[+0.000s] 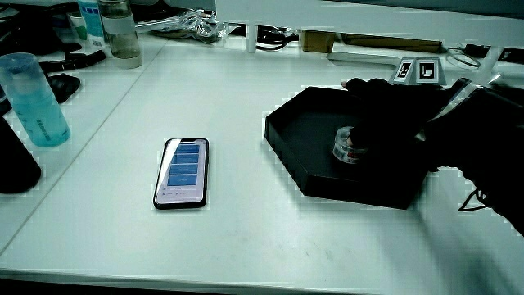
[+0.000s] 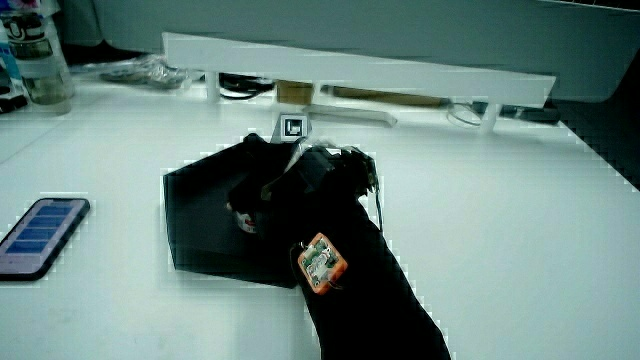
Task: Pick paper clip from plate
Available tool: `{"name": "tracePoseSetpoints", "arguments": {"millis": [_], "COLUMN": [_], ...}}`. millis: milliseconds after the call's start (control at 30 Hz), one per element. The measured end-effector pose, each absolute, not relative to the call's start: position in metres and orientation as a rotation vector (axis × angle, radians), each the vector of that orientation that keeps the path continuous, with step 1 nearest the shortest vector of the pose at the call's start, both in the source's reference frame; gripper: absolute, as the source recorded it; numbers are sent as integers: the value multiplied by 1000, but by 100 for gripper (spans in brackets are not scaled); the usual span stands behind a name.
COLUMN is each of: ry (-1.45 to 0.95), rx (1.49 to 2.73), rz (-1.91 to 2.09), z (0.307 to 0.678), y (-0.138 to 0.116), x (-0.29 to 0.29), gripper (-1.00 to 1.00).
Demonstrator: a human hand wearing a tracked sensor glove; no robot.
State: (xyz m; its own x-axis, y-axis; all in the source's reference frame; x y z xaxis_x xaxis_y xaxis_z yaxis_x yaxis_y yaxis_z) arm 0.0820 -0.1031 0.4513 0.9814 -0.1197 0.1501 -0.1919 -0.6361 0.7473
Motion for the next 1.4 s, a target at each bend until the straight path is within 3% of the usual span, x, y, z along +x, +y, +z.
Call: {"name": "tracePoseSetpoints", "arguments": {"millis": [100,233,333,400,467,600,733,967,1100,1133,1400], "ry": [-237,-236,-244,-274,-238,-217,-215,-196,-186,-168,-103], "rx": [2256,2150,2142,2221,2151,2241,2216,2210,2294,2248,2283], "rz": [100,6,32,-6,-43,17,49,67,76,80,109], "z": [458,473,479,478,492,488,491,493,480,480,456], "y": [-102,-96,-95,-91,-88,-87,-88,-92,-98,-101,-113], "x": [76,68,67,62,62,66,67,76,85,90,125], "gripper": [0,0,20,33,47,73,100,100,100,100,100]}}
